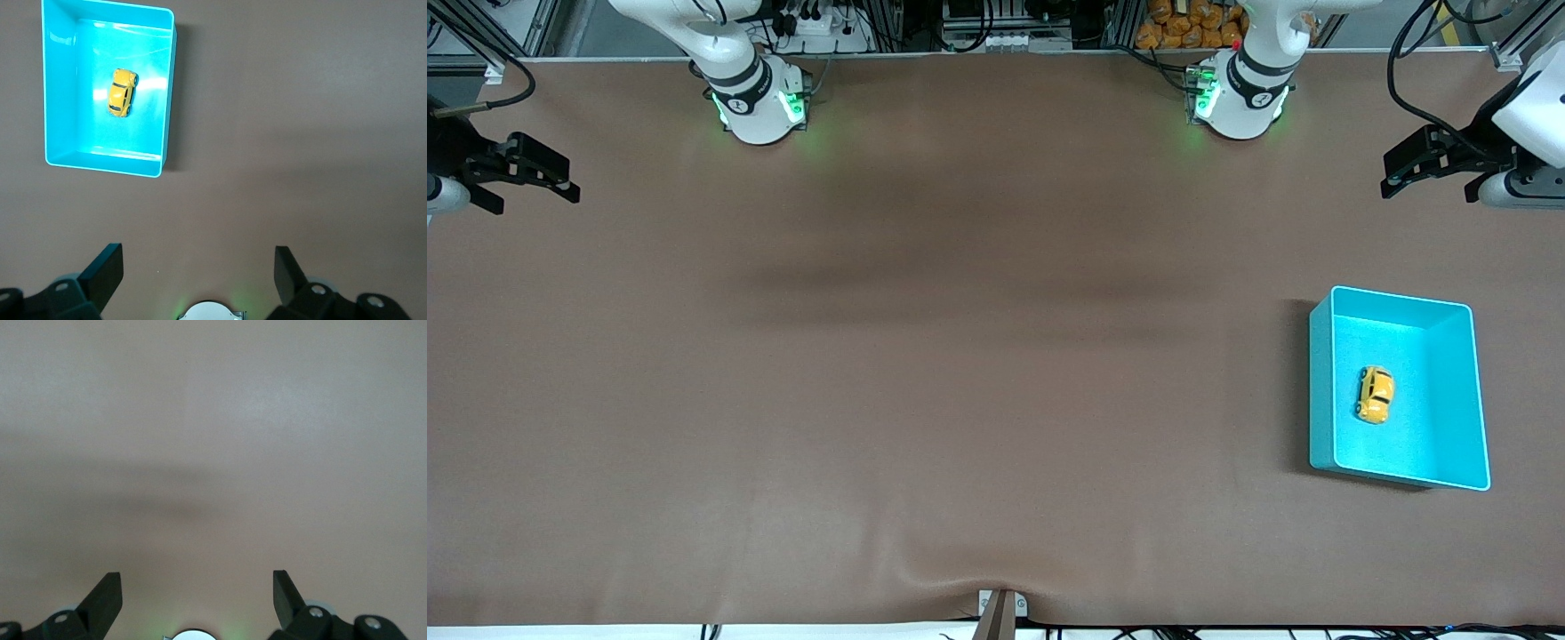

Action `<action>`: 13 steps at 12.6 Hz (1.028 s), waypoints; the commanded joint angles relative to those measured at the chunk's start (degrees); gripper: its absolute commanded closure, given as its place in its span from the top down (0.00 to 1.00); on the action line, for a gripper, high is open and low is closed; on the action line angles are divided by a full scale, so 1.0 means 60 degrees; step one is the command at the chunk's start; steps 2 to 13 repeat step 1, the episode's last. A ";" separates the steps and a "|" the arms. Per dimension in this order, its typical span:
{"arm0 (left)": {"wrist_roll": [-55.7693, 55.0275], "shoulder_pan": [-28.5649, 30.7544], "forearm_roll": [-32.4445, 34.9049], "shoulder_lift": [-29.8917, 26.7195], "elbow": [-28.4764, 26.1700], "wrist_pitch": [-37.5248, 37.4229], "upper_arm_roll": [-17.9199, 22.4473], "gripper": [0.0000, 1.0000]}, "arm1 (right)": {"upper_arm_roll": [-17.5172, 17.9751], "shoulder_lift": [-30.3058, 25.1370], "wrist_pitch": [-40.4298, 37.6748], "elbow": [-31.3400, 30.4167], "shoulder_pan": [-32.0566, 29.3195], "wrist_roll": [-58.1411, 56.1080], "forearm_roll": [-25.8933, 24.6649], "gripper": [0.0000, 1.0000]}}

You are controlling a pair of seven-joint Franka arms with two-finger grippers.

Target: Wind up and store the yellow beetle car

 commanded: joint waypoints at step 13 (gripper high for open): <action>-0.0059 -0.0004 -0.0186 0.0132 0.0295 -0.0239 0.0041 1.00 | -0.0090 0.0051 -0.0151 0.0177 0.0099 -0.0029 -0.0047 1.00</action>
